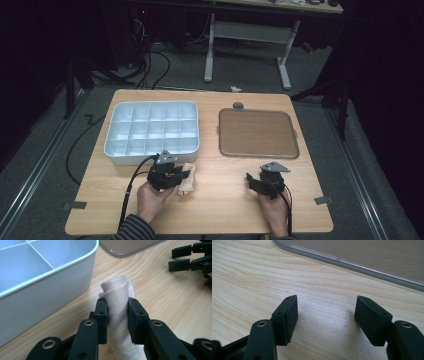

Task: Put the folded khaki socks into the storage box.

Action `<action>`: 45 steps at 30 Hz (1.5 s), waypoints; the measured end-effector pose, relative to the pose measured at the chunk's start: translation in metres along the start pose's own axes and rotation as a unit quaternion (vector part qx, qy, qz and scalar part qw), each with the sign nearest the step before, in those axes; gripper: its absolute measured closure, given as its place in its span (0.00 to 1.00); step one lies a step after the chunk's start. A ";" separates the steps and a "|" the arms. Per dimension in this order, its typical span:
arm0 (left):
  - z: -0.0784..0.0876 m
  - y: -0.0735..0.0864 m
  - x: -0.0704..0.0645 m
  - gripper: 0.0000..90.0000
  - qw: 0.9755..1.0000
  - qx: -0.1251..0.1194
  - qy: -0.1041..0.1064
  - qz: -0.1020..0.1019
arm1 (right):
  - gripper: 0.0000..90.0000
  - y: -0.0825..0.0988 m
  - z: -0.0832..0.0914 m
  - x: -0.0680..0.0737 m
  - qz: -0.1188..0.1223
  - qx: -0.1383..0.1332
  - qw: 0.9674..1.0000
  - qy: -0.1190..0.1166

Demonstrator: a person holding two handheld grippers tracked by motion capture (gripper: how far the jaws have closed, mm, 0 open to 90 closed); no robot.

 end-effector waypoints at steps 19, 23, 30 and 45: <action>0.015 0.010 0.012 0.81 1.000 -0.009 -0.008 0.014 | 0.40 0.000 0.000 0.000 0.000 0.000 1.000 0.000; 0.018 0.012 0.015 0.81 1.000 -0.011 -0.007 0.019 | 0.40 0.000 0.000 0.000 0.000 0.000 1.000 0.000; 0.024 0.014 0.019 0.80 0.999 -0.017 -0.004 0.028 | 0.40 0.000 0.000 0.000 0.000 0.000 1.000 0.000; 0.034 0.018 0.028 0.81 0.998 -0.030 0.006 0.050 | 0.40 0.000 0.000 0.000 0.000 0.000 1.000 0.000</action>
Point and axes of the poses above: each handheld gripper's, and its own axes: z roughly backward along the jaws, y roughly out of its underside, x roughly to its left, the point moved 10 cm from there along -z, roughly forward along the jaws, and after that the axes turned 13 degrees about x, right-handed, at the moved point
